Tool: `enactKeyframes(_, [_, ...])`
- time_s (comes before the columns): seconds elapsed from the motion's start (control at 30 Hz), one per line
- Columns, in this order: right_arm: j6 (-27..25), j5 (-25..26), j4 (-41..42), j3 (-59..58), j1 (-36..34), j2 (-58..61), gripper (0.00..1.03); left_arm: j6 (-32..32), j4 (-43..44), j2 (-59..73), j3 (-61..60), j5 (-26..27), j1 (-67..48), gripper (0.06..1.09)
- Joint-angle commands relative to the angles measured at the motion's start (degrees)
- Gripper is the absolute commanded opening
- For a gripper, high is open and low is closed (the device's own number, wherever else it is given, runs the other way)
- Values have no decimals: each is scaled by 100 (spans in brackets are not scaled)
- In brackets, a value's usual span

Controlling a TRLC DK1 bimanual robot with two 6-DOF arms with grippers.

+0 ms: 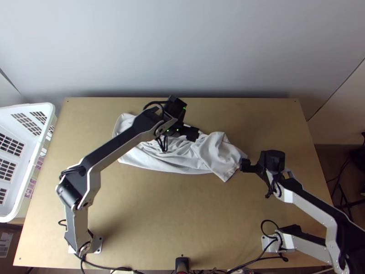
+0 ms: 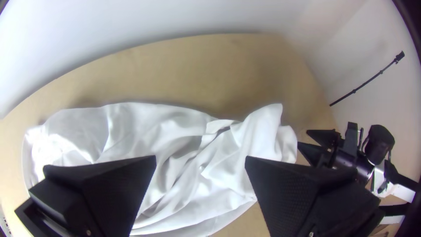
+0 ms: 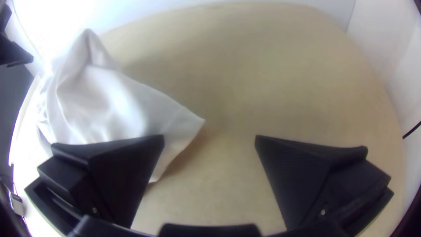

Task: Fold the t-shirt

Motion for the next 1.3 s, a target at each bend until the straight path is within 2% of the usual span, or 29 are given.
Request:
enactKeyframes(0.0, [74, -294, 9, 420, 80, 633, 96, 48, 2, -660, -576, -53, 165, 104])
enactKeyframes(0.4, [66, -707, -184, 807, 449, 984, 96, 162, 177, -1556, -1877, -202, 464, 104])
enactKeyframes(0.43, [66, -707, -184, 816, 475, 984, 92, 162, 204, -1591, -1956, -202, 499, 104])
enactKeyframes(0.5, [66, -707, -175, 816, 537, 949, 77, 162, 274, -1609, -2079, -351, 525, 104])
enactKeyframes(0.57, [74, -707, -140, 816, 590, 914, 54, 162, 300, -1618, -2184, -422, 551, 104])
enactKeyframes(0.6, [83, -707, -114, 825, 607, 914, 46, 162, 300, -1626, -2228, -457, 560, 104])
enactKeyframes(0.93, [92, -672, -158, 790, 634, 686, 41, 171, 353, -1767, -2554, -510, 613, 104])
enactKeyframes(1.0, [39, -628, -167, 781, 599, 519, 1, 171, 353, -1776, -2589, -518, 648, 104])
enactKeyframes(1.27, [180, -628, -466, 921, 414, -114, 3, 171, 353, -1873, -2844, -571, 745, 104])
